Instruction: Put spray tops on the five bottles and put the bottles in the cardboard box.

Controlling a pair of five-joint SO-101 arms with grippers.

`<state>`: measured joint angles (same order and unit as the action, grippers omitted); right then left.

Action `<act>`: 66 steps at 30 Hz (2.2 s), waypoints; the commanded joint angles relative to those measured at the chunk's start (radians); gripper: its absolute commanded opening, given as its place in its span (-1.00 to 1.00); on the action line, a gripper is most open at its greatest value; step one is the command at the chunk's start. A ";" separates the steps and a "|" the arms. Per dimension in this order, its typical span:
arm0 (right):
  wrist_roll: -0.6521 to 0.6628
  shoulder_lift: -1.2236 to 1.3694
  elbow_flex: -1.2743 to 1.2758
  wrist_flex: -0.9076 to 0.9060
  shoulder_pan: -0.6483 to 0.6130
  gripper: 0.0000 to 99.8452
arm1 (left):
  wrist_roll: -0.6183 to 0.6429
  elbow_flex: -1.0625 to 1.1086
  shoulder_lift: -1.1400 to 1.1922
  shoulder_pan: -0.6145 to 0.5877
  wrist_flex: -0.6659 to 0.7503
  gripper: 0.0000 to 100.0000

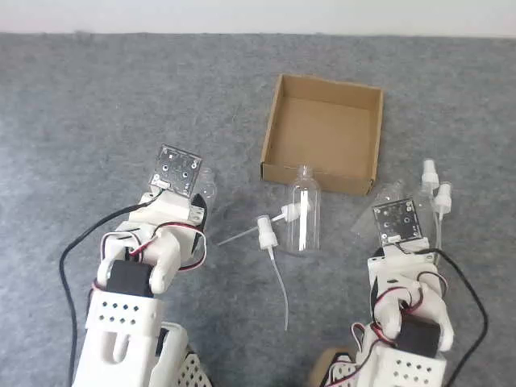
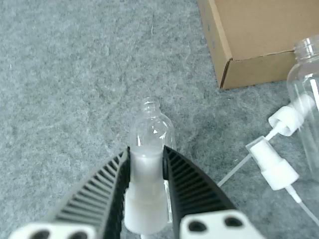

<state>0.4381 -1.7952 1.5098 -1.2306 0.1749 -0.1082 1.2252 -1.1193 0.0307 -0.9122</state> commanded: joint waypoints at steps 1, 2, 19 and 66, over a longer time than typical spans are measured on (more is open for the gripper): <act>0.017 -0.021 0.069 0.097 0.002 -0.98 | -0.003 -0.007 -0.026 -0.008 0.026 -0.97; 0.017 -0.021 0.094 0.120 0.004 -0.98 | -0.003 -0.007 -0.026 -0.008 0.026 -0.97; 0.015 -0.016 0.173 -0.073 -0.002 -0.98 | 0.032 0.062 -0.026 -0.052 0.173 -0.97; 0.014 -0.019 0.173 -0.087 -0.004 -0.98 | 0.037 0.091 -0.026 -0.046 0.207 -0.98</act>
<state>0.4381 -1.7952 1.6602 -1.3134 0.1749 -0.0806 1.3249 -1.1193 -0.0169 -0.7081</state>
